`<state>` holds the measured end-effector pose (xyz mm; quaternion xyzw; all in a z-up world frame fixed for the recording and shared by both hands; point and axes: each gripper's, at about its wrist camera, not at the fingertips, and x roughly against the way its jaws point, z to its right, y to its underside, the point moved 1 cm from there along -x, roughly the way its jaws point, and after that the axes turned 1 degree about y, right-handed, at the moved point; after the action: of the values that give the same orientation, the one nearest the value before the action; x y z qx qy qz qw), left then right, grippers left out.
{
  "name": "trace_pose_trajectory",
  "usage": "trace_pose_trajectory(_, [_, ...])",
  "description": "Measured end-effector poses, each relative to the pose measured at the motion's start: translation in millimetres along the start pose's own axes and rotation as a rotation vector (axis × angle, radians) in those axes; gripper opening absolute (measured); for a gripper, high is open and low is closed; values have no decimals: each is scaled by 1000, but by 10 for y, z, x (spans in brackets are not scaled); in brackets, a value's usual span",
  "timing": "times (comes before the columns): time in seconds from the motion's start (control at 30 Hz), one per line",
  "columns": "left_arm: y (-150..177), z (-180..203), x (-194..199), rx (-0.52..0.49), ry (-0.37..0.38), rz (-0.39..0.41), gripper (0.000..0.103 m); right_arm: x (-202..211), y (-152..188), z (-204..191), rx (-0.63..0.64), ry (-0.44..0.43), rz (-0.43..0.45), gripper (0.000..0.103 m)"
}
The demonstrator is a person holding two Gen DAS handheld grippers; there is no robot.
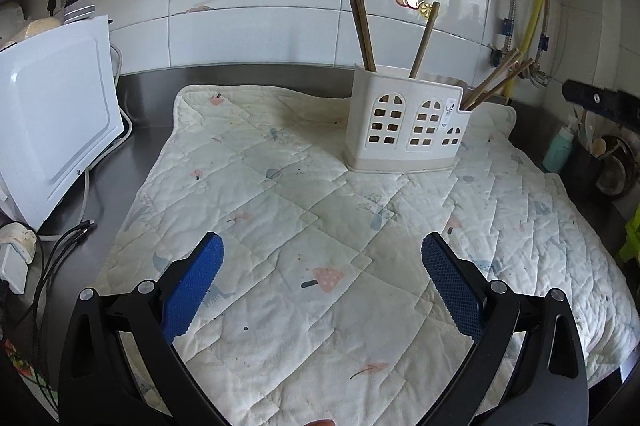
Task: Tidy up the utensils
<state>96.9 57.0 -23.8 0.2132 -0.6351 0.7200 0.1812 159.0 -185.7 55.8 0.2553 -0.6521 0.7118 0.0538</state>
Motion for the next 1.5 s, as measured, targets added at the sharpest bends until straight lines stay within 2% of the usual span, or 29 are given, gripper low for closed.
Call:
trace_pose_trajectory(0.27, [28, -3, 140, 2, -6, 7, 98, 200, 546, -35, -60, -12, -56, 78])
trace_pose_trajectory(0.5, [37, 36, 242, -2, 5, 17, 98, 277, 805, -58, -95, -25, -85, 86])
trace_pose_trajectory(1.07, [81, 205, 319, -59, 19, 17, 98, 305, 969, -153, -65, -26, -104, 90])
trace_pose_trajectory(1.5, [73, 131, 343, -53, 3, 19, 98, 313, 966, -116, -66, -15, -104, 91])
